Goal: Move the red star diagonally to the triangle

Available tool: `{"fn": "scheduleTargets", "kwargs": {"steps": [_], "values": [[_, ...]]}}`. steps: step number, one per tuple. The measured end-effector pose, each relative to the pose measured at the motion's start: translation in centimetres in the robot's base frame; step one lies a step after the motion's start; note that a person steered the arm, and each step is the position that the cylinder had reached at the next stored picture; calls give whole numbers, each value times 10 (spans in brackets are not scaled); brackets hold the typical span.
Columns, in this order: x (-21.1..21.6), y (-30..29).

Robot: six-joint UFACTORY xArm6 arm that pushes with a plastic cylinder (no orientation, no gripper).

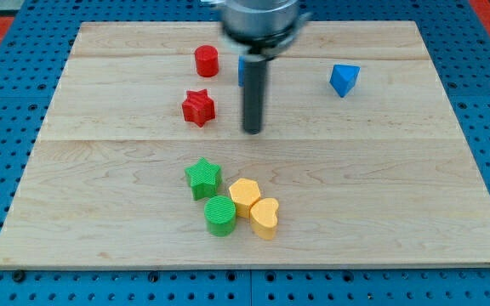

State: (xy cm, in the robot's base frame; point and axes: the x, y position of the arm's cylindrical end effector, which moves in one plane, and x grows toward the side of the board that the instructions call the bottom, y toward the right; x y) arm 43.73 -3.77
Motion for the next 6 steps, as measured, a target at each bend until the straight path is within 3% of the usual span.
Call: {"fn": "scheduleTargets", "kwargs": {"steps": [1,2,5,6], "values": [[2,-107],[-40,-132],[-53,31],[-43,54]]}}
